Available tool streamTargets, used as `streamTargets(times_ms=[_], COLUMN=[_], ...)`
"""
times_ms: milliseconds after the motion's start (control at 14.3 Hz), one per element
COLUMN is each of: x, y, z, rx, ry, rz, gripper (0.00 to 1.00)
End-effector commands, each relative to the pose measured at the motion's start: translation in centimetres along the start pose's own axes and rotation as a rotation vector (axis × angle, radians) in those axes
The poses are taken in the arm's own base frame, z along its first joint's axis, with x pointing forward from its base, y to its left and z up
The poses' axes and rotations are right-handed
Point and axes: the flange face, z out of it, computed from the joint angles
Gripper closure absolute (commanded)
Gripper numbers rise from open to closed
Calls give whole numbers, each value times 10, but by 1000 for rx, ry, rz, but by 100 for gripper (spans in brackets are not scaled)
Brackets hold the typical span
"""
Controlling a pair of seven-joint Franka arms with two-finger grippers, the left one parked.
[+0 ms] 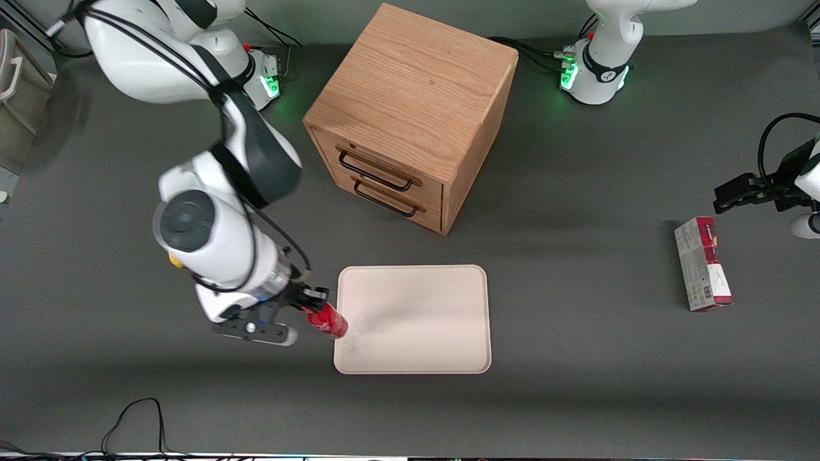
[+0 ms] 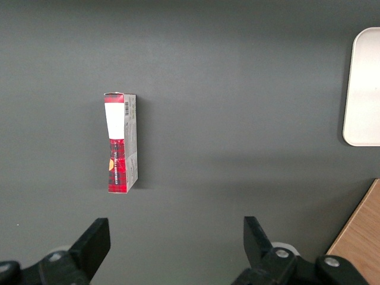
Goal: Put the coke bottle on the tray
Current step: 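Lower the bottle onto the tray's edge and release it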
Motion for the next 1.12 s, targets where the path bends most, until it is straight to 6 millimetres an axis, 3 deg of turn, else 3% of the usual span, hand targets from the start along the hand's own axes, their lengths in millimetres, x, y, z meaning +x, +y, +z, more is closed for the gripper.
streamTargets(times_ms=[0,209,419,488,628,837,1047], x=[6,10,10,11,10,8,10], y=[-14,-16,-16,-15,-17,-17,-11], z=[24,51,63,65,68,74,44], rx=[-5,-1,4,3,5,-1,-17], ry=[50,71,75,72,83,96,101], rz=[20,9,6,10,3,-9,-7], gripper=[100,100,96,59,0,0,0])
